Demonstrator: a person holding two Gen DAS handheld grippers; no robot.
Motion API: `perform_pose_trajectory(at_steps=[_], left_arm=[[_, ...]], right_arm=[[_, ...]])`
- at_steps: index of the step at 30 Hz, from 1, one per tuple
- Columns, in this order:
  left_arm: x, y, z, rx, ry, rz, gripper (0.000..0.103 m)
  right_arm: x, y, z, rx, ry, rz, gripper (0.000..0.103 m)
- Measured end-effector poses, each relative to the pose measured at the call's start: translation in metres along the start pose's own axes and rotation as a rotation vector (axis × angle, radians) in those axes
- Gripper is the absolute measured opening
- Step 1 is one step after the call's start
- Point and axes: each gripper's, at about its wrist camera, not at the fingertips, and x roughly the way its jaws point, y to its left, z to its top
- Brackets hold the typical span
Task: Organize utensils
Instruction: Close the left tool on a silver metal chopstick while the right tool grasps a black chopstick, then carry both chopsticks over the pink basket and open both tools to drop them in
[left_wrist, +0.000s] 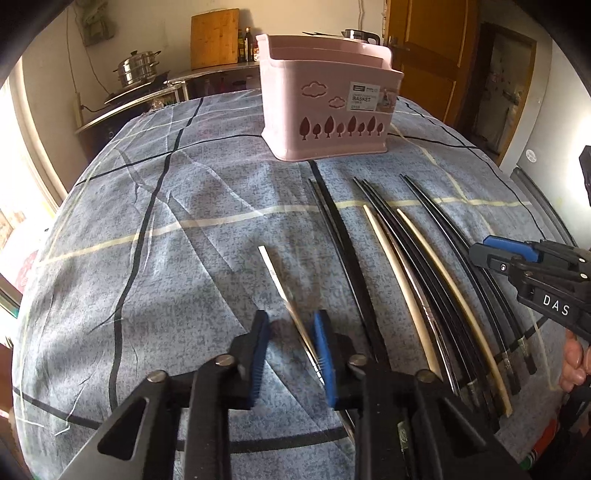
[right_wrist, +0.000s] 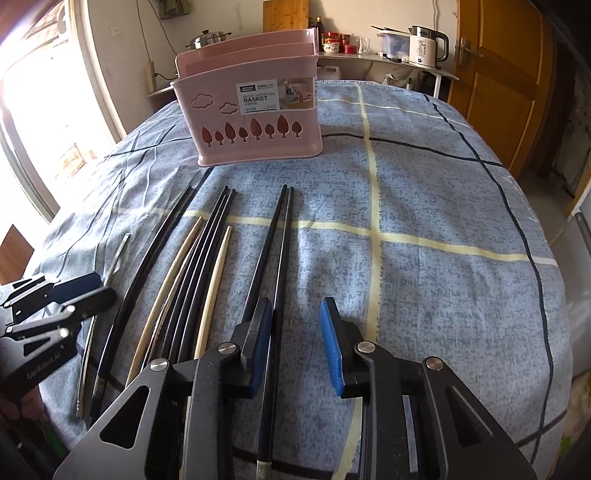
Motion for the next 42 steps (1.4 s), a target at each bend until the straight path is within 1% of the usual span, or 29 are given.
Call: perform_pose_trajectory(at_steps=[1,3,6,10,12,14,17,19,20,22,26,32,37,42], left_arm=[[0.001,0.001,0.001,-0.004,0.001,-0.001,0.015],[0.003,0.004,0.005,-0.01,0.006,-0.003,0.014],[0.007,0.01,0.012,-0.037,0.024,-0.036,0.014],[0.013,0.027,0.025,-0.146,0.07,-0.115,0.014],[0.018,0.034,0.031,-0.191,0.092,-0.139,0.014],[0.021,0.034,0.037,-0.199,0.103,-0.134,0.014],[0.025,0.027,0.043,-0.17,0.105,-0.092,0.014],[0.027,0.022,0.046,-0.15,0.107,-0.063,0.014],[0.028,0.019,0.048,-0.134,0.109,-0.05,0.014],[0.03,0.016,0.051,-0.114,0.115,-0.027,0.008],[0.031,0.021,0.056,-0.145,0.127,-0.065,0.004],[0.015,0.022,0.059,-0.15,0.097,-0.107,0.004],[-0.011,0.02,0.073,-0.132,0.035,-0.138,0.004],[-0.042,0.017,0.091,-0.115,-0.038,-0.163,0.004]], right_arm=[[0.001,0.0,0.001,-0.002,0.004,0.0,0.027],[0.005,0.001,0.004,-0.007,0.018,-0.01,0.027],[0.011,0.003,0.013,-0.018,0.034,-0.015,0.027],[0.019,0.004,0.025,-0.028,0.065,-0.015,0.027],[0.023,0.005,0.031,-0.037,0.084,-0.013,0.027],[0.028,0.006,0.037,-0.048,0.1,-0.015,0.027],[0.032,0.006,0.044,-0.049,0.114,-0.023,0.026],[0.035,0.007,0.047,-0.061,0.12,-0.032,0.018],[0.036,0.007,0.049,-0.062,0.122,-0.032,0.016],[0.037,0.005,0.051,-0.047,0.127,-0.019,0.007],[0.033,-0.004,0.053,0.0,0.121,0.032,0.006],[0.014,-0.008,0.053,0.024,0.075,0.077,0.005],[-0.01,-0.006,0.061,0.028,0.021,0.109,0.005],[-0.039,-0.006,0.076,0.029,-0.057,0.129,0.005]])
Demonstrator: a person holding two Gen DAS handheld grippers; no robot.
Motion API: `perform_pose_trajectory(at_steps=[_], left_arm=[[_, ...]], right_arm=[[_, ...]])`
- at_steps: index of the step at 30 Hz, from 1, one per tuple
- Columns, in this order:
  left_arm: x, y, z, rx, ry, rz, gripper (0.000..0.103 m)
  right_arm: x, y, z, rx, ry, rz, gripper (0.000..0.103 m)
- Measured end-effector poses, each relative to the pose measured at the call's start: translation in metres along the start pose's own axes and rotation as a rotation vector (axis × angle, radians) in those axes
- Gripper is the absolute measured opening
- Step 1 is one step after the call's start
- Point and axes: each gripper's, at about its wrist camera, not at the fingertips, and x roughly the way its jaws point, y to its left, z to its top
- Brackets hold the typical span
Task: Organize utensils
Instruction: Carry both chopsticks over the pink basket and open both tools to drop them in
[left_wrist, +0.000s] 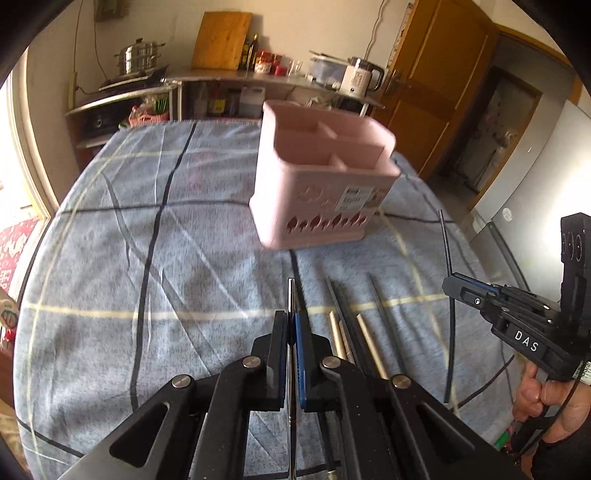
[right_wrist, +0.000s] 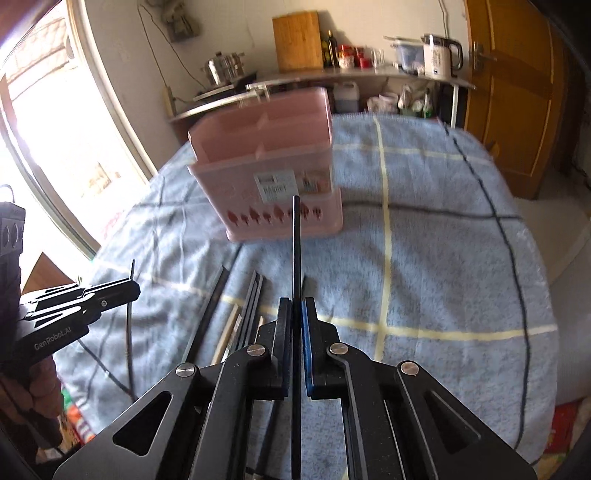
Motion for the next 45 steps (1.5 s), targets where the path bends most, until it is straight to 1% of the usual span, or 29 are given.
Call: perform_pose_trajectory(at_steps=[3,10,21,27,31,35,41,45], left_arm=[[-0.02,-0.005,0.01,0.013,-0.048,-0.018,0.004],[-0.05,-0.016,0.03,0.041,-0.118,-0.039,0.004],[-0.066,-0.033,0.037,0.079,-0.143,-0.062,0.004],[-0.074,-0.039,0.056,0.101,-0.172,-0.077,0.004],[-0.08,-0.045,0.077,0.122,-0.201,-0.082,0.004],[-0.087,-0.047,0.106,0.137,-0.246,-0.078,0.004],[-0.094,-0.037,0.153,0.113,-0.312,-0.076,0.004],[-0.09,-0.029,0.175,0.106,-0.338,-0.061,0.004]], right_arm=[[-0.015,0.004,0.009,-0.012,-0.044,0.007,0.005],[-0.04,0.012,0.019,-0.036,-0.109,0.019,0.005],[-0.063,0.012,0.026,-0.05,-0.161,0.039,0.005],[-0.067,0.012,0.038,-0.051,-0.183,0.049,0.005],[-0.07,0.015,0.053,-0.06,-0.206,0.059,0.005],[-0.074,0.022,0.075,-0.078,-0.249,0.066,0.005],[-0.075,0.034,0.113,-0.095,-0.326,0.061,0.005],[-0.07,0.042,0.136,-0.088,-0.367,0.067,0.005]])
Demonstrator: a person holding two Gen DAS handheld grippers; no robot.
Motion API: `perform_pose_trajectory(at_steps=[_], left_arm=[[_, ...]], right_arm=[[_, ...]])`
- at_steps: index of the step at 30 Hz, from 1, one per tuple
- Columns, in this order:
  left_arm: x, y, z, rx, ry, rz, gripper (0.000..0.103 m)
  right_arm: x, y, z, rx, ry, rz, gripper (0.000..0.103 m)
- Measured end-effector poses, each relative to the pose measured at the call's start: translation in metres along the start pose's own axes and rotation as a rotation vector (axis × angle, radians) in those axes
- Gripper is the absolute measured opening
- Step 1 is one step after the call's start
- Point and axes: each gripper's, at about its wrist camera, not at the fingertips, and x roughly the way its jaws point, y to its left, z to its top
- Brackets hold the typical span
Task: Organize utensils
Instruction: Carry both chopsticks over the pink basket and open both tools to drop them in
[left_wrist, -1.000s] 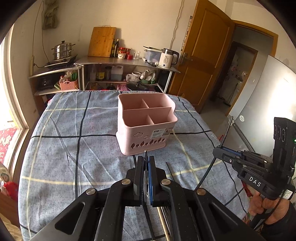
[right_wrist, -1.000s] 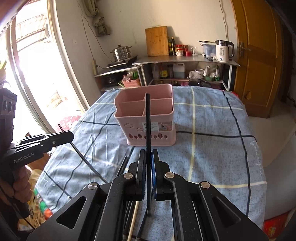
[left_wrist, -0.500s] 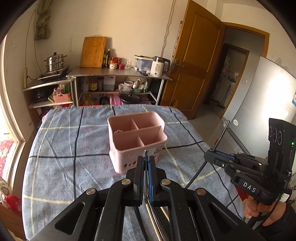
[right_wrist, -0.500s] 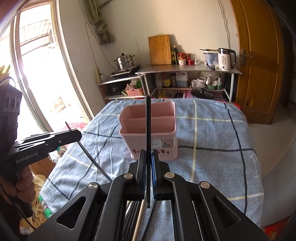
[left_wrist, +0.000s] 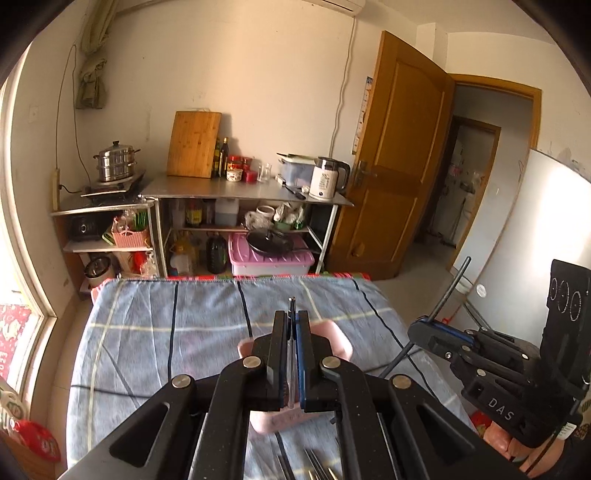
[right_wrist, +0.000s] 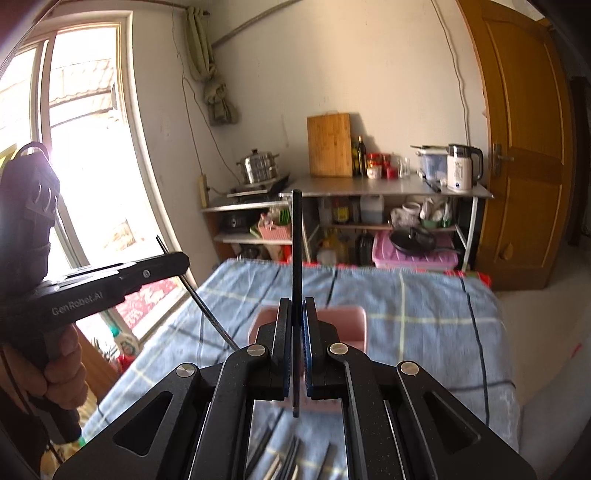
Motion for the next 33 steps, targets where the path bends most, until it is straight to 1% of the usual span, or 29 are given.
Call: perform_pose_trajectory(at_steps=[4,8,13,19,25,28,33], left_arm=[[0.017,0.007,0.004,0.001,0.001,0.016,0.004],[0.035,0.014,-0.002,-0.01,0.017,0.015,0.004],[0.056,0.023,-0.018,-0.02,0.052,0.018,0.004],[0.062,0.028,-0.023,-0.019,0.048,0.014,0.004],[0.07,0.027,-0.034,0.0,0.076,0.016,0.004],[0.075,0.029,-0.043,-0.006,0.1,0.021,0.004],[0.074,0.035,-0.052,-0.025,0.113,0.026,0.004]], right_arm=[[0.019,0.007,0.011,0.009,-0.026,0.008,0.005],[0.036,0.013,0.011,-0.006,-0.046,0.001,0.005],[0.043,0.01,0.015,0.004,-0.052,0.007,0.005],[0.047,0.005,0.021,0.012,-0.052,0.004,0.005],[0.066,0.0,0.001,0.011,0.009,-0.009,0.005],[0.074,-0.003,-0.011,0.017,0.047,-0.006,0.005],[0.081,-0.006,-0.022,0.02,0.1,-0.002,0.005]])
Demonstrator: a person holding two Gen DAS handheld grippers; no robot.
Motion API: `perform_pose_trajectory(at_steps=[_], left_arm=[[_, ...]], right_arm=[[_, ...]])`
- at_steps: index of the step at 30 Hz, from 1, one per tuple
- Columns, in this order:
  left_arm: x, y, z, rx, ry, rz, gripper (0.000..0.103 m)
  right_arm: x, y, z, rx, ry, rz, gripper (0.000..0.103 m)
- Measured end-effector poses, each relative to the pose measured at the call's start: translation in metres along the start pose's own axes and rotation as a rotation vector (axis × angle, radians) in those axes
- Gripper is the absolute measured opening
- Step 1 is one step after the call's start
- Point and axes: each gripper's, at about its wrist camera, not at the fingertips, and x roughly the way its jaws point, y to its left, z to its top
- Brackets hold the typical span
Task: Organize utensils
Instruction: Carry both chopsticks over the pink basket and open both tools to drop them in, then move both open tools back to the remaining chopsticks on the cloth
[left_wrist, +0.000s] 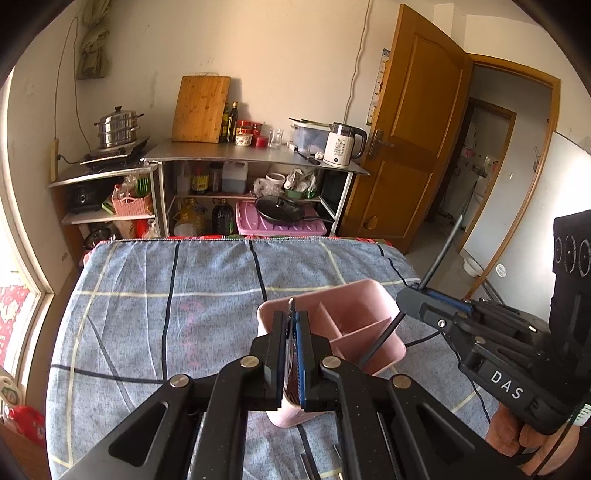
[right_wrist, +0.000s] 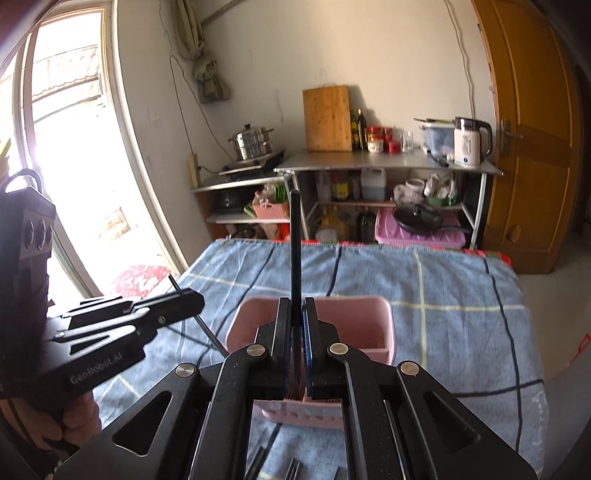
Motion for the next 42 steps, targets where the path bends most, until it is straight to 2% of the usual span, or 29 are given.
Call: perform_pose_trajectory(at_steps=[4,9,11,15,27,36,42], left_arm=[[-0.009,0.003,-0.004,-0.008,-0.011,0.002,0.009],[-0.03,0.004,-0.015,-0.02,-0.045,0.009,0.012],[-0.043,0.004,-0.025,-0.028,-0.068,0.005,0.013],[-0.065,0.0,-0.052,-0.026,-0.092,0.008,0.023],[-0.097,-0.028,-0.148,0.008,-0.08,0.017,0.023],[-0.113,-0.035,-0.197,-0.003,-0.097,0.027,0.023],[-0.104,-0.042,-0.223,0.025,-0.055,0.048,0.023]], right_arm=[[-0.005,-0.002,-0.006,-0.01,0.013,-0.004,0.009],[-0.026,-0.008,-0.015,0.012,-0.011,0.001,0.014],[-0.036,-0.008,-0.022,0.014,-0.023,-0.005,0.014],[-0.057,-0.009,-0.046,0.026,-0.03,-0.01,0.014],[-0.105,-0.015,-0.137,0.087,0.028,-0.04,0.014],[-0.125,-0.011,-0.186,0.082,0.057,-0.067,0.014],[-0.124,-0.01,-0.213,0.085,0.084,-0.076,0.014]])
